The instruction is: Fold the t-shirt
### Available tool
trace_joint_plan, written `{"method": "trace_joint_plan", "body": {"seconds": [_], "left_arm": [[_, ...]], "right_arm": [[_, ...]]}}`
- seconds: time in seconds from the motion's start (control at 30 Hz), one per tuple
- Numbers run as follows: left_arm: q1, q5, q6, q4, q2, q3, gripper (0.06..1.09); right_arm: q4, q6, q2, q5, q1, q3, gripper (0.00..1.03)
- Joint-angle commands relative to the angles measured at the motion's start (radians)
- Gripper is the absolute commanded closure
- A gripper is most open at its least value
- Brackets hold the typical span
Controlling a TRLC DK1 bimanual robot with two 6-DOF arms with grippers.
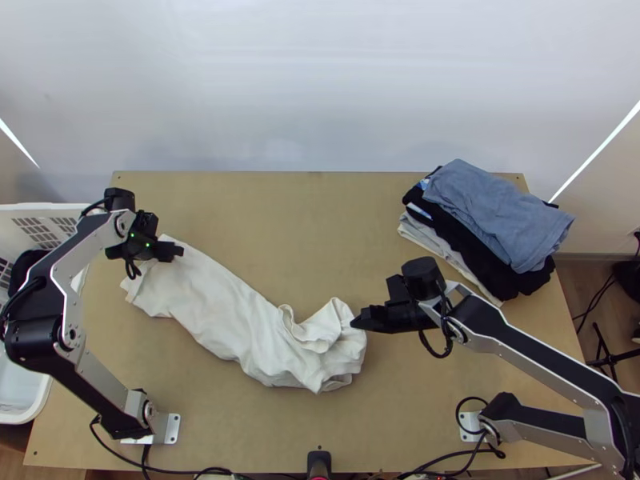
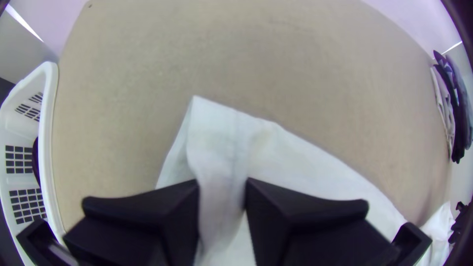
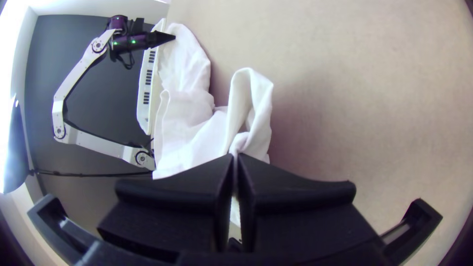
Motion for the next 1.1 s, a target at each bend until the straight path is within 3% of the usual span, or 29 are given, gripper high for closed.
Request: {"method": "trace_joint_plan", "body": {"seconds": [0.0, 0.13, 0.37, 0.5, 0.57, 0.7, 0.87, 1.07], "left_arm": [[-0.001, -0.001, -0.073, 0.122, -0.060, -0.033, 1.05], [0.009, -0.001, -0.223, 0.102, -0.080, 0.147, 1.05], [0.013, -0.024, -0.452, 0.032, -0.008, 0.613, 1.05], [0.027, -0.024, -0.564, -0.071, 0.093, 0.954, 1.05], [0.032, -0.024, -0.602, -0.073, 0.086, 1.023, 1.05], [0.058, -0.004, -0.624, -0.106, 0.001, 0.994, 1.05], [0.147, 0.091, -0.651, -0.139, -0.126, 0.774, 1.05], [0.147, 0.203, -0.512, -0.122, -0.276, 0.418, 1.05]], "right_arm": [[0.000, 0.008, -0.012, 0.009, -0.033, 0.028, 1.00], [0.047, 0.041, 0.034, 0.044, -0.116, 0.128, 1.00], [0.067, 0.014, 0.296, 0.239, -0.233, 0.519, 1.00], [-0.030, 0.017, 0.456, 0.317, -0.296, 0.853, 1.00], [-0.068, 0.024, 0.471, 0.317, -0.308, 0.974, 1.00], [-0.146, -0.018, 0.391, 0.291, -0.291, 0.999, 1.00], [-0.152, -0.035, 0.172, 0.262, -0.237, 0.793, 1.00], [-0.183, -0.045, -0.023, 0.224, -0.173, 0.576, 1.00]]}}
